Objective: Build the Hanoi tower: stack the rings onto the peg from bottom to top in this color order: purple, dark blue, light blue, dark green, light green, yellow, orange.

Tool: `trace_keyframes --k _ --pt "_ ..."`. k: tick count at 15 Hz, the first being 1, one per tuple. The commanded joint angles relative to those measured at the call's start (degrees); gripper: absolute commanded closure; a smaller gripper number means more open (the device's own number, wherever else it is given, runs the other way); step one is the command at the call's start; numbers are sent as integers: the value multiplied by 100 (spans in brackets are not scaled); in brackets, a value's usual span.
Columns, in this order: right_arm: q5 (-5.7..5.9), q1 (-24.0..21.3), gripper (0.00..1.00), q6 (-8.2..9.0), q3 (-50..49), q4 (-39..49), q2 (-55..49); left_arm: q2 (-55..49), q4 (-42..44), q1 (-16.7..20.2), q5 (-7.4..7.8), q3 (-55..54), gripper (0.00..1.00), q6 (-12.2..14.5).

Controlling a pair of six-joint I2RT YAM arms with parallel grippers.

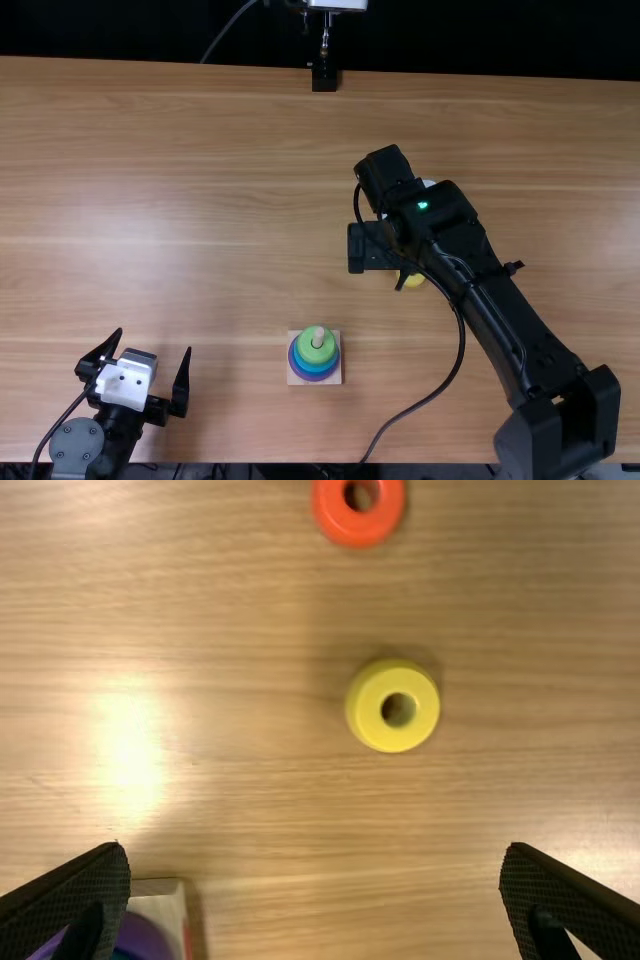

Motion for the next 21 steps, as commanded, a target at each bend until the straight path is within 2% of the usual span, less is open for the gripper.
trace_keyframes --k 1,7,10,12,14,16,21 --pt "73 -164 0 129 -138 57 181 -67 -453 37 57 -600 0 83" --pt "31 -559 0 56 -762 1217 374 -67 -453 37 57 -600 0 83" --pt "-1 -621 0 45 -1034 1280 383 -67 -453 37 57 -600 0 83" --pt "-191 -753 0 13 -1227 1491 392 -67 -453 37 57 -600 0 83" --pt "-275 -797 0 -82 -1271 1607 462 -67 -453 37 57 -600 0 83" --pt "-286 -850 0 -240 -1271 1607 638 -67 -453 37 57 -600 0 83" --pt "-286 -858 0 -261 -1271 1607 884 -67 -453 37 57 -600 0 83"
